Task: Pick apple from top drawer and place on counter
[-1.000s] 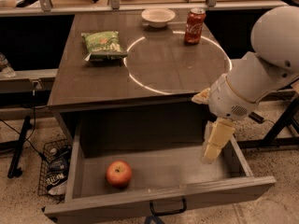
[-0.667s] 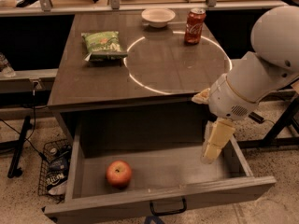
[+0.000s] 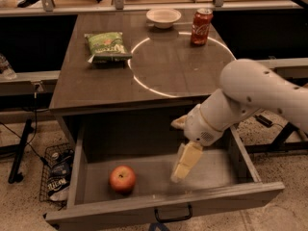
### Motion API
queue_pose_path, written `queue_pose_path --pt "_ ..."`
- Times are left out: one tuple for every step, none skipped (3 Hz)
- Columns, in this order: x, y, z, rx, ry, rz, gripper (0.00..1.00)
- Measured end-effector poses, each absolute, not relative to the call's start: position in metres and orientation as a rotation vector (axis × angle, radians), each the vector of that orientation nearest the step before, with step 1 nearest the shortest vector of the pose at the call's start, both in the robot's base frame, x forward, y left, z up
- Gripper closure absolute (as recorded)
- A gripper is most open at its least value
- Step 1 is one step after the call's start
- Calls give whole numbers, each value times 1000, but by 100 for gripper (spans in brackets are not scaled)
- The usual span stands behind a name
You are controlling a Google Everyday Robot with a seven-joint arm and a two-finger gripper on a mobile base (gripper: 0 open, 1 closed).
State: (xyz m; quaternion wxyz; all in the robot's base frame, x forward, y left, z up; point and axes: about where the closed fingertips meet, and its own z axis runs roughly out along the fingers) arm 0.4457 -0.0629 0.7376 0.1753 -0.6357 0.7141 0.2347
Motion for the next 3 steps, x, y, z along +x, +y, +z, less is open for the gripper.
queue_pose_path --pt "455 -24 700 -1756 1993 783 0" --pt "460 7 680 -1679 1966 861 0" --pt "456 36 663 -1629 1888 897 0"
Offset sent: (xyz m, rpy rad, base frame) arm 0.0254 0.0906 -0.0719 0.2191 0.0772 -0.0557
